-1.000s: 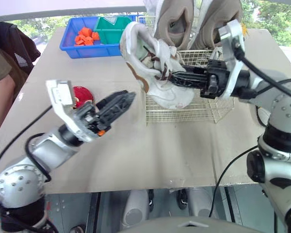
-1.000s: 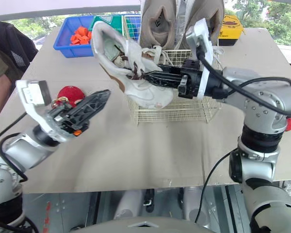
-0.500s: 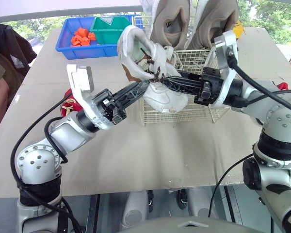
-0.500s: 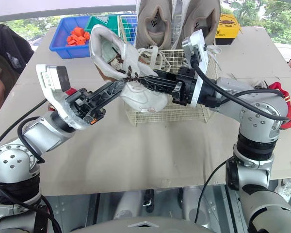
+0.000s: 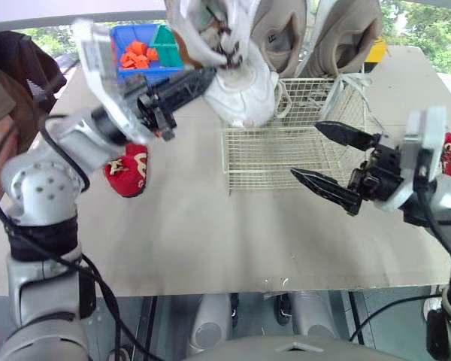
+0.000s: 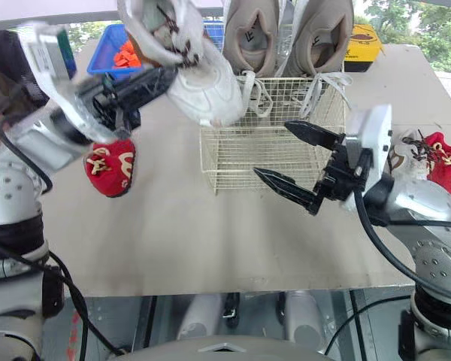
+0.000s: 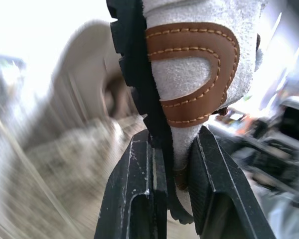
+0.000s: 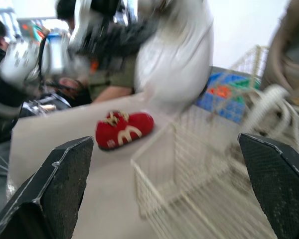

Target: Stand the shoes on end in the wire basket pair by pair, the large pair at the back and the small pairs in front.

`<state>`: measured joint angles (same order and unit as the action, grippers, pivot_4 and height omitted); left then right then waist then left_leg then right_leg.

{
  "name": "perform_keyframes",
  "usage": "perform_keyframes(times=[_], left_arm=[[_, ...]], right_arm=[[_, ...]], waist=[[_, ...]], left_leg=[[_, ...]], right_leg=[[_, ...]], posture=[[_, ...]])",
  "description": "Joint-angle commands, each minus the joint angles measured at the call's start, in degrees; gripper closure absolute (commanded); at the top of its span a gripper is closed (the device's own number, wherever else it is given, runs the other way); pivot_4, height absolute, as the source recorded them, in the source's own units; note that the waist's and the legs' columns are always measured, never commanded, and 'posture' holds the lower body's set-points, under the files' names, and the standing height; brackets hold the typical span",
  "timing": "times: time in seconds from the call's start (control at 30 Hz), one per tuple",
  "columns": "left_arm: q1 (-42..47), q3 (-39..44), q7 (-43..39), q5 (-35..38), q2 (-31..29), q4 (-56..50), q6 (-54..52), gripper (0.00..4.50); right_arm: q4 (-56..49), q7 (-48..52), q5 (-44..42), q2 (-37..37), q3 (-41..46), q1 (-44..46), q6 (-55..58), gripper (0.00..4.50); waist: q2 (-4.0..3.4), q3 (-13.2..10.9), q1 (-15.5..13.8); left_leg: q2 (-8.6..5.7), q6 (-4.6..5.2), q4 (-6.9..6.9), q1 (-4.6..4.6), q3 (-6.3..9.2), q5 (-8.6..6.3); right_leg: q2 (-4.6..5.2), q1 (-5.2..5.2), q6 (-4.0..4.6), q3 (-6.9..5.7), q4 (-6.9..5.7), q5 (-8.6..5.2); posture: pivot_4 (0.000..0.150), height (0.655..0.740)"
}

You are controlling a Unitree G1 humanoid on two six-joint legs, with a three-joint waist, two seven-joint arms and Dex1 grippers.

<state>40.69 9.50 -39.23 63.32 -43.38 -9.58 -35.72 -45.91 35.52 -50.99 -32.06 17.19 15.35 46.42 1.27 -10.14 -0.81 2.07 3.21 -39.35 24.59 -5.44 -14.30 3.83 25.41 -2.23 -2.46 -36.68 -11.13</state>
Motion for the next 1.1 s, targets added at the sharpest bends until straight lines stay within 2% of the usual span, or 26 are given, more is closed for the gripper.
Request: perform_keyframes(times=[0.03,0.17,0.33,0.53,0.67,0.7,0.73,0.83,0.93,0.97,1.1], left_arm=[[4.16,-3.56,-6.54,-12.74,0.56,3.17,9.20,4.19],[6.41,-7.76,-12.57,-23.42,1.87,7.82,16.82,4.19],[7.34,-11.00,-16.86,-32.82,3.85,13.58,23.73,4.19],[7.97,-13.09,-21.12,-38.68,6.63,18.41,27.64,4.19],[6.83,-12.83,-23.05,-38.83,6.74,18.82,25.07,4.19],[6.37,-12.55,-23.37,-38.57,6.55,18.68,23.99,3.19],[5.91,-12.26,-23.75,-38.48,6.23,18.38,23.35,2.97],[3.28,-9.98,-23.82,-35.92,4.11,14.32,17.71,1.38],[0.51,-7.00,-23.17,-32.41,1.58,9.84,11.16,0.38],[-0.74,-5.92,-23.19,-30.99,0.56,7.99,9.01,0.10],[-4.90,-1.14,-20.77,-24.34,-0.49,0.78,1.56,0.10]], right_arm=[[-3.55,-0.80,-0.60,-2.13,3.10,-3.23,-3.36,0.00],[-5.84,0.28,1.06,-5.54,6.56,-10.35,-6.29,0.00],[-7.43,0.58,0.07,-7.96,11.13,-16.78,-9.15,0.00],[-7.43,-0.80,-0.41,-9.43,11.21,-18.50,-11.13,0.00],[-7.04,-1.49,-1.00,-10.17,10.78,-18.30,-11.56,0.00],[-6.88,-1.53,-1.15,-10.41,10.79,-18.36,-11.69,0.00],[-6.70,-1.54,-1.35,-10.65,10.91,-18.48,-11.78,0.00],[-5.88,-1.03,-1.65,-11.65,11.76,-19.71,-11.66,0.00],[-4.85,-0.76,-1.65,-12.47,11.80,-19.91,-11.74,0.00],[-4.17,-0.64,-1.01,-12.91,11.52,-19.87,-11.74,0.00],[-0.78,0.45,0.95,-14.04,10.47,-19.01,-12.32,0.00]], waist=[[0.00,0.00,0.10],[0.00,0.00,0.02],[0.01,0.01,0.01],[0.04,0.02,-0.01],[0.04,0.02,0.03],[0.04,0.02,0.05],[0.04,0.02,0.05],[0.05,0.03,0.21],[0.05,0.03,0.37],[0.05,0.03,0.34],[0.05,0.03,0.11]], left_leg=[[0.00,0.00,0.00,-0.01,-0.04,0.00],[0.08,0.00,0.02,-0.03,-0.06,0.00],[0.09,0.02,0.00,0.01,-0.04,-0.02],[0.09,0.22,-0.03,0.01,0.08,-0.13],[0.09,0.22,-0.03,0.02,0.09,-0.13],[0.09,0.22,-0.03,0.02,0.10,-0.13],[0.09,0.22,-0.03,0.01,0.10,-0.13],[0.13,0.22,-0.03,-0.06,0.10,-0.13],[0.17,0.24,-0.03,-0.14,0.09,-0.14],[0.19,0.24,-0.03,-0.19,0.07,-0.14],[0.26,0.29,-0.03,-0.45,0.09,-0.18]], right_leg=[[0.00,0.00,0.00,0.01,0.00,0.00],[-0.13,0.04,0.00,0.15,0.00,-0.01],[-0.12,0.06,0.00,0.15,0.04,0.00],[-0.12,0.05,-0.01,0.16,0.02,0.00],[-0.12,0.05,-0.01,0.17,0.01,0.00],[-0.12,0.05,-0.01,0.17,0.01,0.00],[-0.12,0.05,-0.01,0.17,0.01,0.00],[-0.12,0.04,-0.02,0.20,-0.05,-0.01],[-0.12,0.02,-0.06,0.23,-0.10,-0.04],[-0.12,0.00,-0.10,0.26,-0.12,-0.05],[-0.09,-0.27,-0.13,0.23,-0.10,-0.20]], posture=[[0.150,0.7400],[0.150,0.7400],[0.150,0.7400],[0.150,0.7400],[0.150,0.7400],[0.150,0.7400],[0.150,0.7400],[0.150,0.7400],[0.150,0.7400],[0.150,0.7400],[0.150,0.7400]])
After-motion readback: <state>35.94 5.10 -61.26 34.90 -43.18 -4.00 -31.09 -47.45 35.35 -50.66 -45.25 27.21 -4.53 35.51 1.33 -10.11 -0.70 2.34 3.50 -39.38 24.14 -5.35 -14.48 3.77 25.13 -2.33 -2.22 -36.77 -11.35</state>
